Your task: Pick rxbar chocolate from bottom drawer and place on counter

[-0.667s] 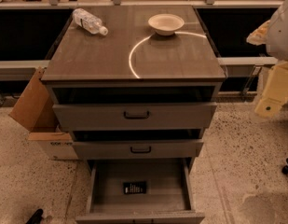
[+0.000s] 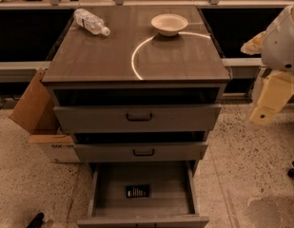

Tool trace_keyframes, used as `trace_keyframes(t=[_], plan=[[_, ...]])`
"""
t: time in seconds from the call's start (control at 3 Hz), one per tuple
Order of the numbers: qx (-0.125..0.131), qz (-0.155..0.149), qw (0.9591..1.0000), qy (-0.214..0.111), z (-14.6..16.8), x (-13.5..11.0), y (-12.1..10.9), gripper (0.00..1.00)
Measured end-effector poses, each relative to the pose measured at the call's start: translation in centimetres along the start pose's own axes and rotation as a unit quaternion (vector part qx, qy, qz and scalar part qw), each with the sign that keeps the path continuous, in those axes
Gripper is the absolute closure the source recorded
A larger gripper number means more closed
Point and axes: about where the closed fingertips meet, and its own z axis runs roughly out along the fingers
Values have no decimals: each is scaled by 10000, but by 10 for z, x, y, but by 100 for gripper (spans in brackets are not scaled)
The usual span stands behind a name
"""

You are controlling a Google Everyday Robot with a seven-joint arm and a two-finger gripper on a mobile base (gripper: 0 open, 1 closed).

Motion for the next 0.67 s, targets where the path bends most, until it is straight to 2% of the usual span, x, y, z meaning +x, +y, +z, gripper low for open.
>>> trace_keyframes(t=[0.33, 0.67], plan=[[-256, -84, 9970, -722, 40, -16, 26, 0], [-628, 292, 9860, -1520, 115, -29, 84, 0]])
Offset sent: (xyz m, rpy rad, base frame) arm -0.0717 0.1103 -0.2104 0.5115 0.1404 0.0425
